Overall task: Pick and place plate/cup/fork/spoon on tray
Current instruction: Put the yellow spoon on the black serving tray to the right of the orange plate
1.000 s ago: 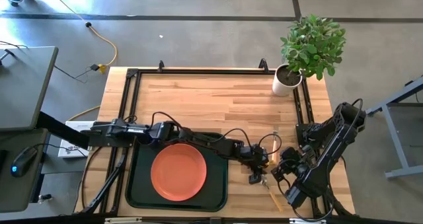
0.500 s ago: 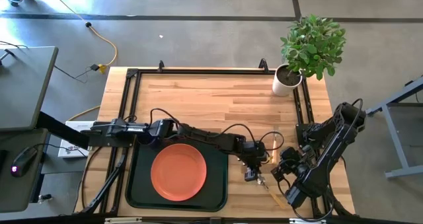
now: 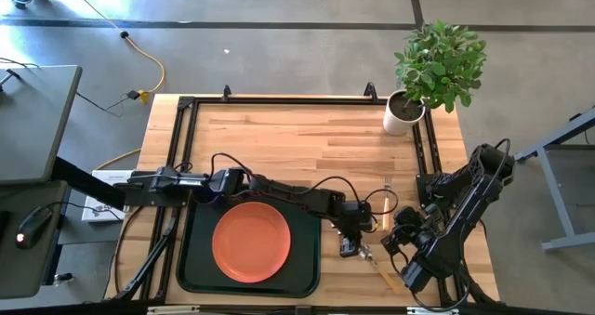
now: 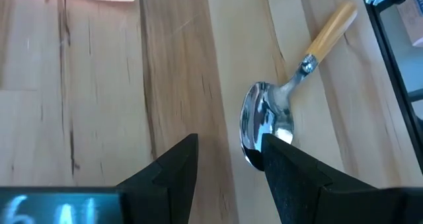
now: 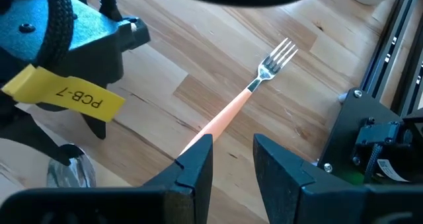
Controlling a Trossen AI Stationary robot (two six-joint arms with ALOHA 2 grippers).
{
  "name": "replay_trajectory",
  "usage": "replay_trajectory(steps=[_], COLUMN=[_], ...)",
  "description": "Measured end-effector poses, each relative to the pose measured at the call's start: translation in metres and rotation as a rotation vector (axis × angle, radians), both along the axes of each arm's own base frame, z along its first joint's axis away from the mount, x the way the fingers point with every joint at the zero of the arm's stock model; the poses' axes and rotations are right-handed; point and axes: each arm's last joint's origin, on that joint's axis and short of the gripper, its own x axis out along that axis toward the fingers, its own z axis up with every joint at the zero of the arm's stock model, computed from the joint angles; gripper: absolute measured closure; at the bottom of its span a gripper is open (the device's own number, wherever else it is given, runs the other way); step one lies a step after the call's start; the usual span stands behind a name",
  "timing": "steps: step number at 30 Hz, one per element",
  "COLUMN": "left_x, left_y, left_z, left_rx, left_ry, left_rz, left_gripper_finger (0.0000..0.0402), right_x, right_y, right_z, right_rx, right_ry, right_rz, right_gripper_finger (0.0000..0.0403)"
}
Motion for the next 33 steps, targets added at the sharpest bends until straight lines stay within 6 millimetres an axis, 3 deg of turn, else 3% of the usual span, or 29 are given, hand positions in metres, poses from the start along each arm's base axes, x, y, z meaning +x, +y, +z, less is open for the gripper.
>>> replay_trajectory(steps=[4,16,25,31,33], left_x=[0.000,0.000,-0.003,-0.023,-0.033], left_y=[-0.004,-0.010,-0.004,0.002,0.004], left_z=[0.001,0.002,0.000,0.023,0.040], left_rx=[0.005,0.075,0.120,0.159,0.196], left_ry=[-0.022,-0.084,-0.073,0.070,0.109], left_rz=[-0.014,-0.113,-0.214,-0.305,-0.329], left_gripper_finger=[0.0262,0.0393,0.0399,0.0400,0.0400], right_x=[0.000,0.000,0.000,0.000,0.000], right_y=[0.000,0.000,0.000,0.000,0.000], right_z=[0.000,0.000,0.000,0.000,0.000], right_rx=[0.000,0.000,0.000,0.001,0.000], right_ry=[0.000,0.001,0.000,0.003,0.001], right_rz=[0.000,0.000,0.000,-0.001,0.001], right_gripper_finger=[0.0304,0.0304,0.0304,0.0304,0.0304])
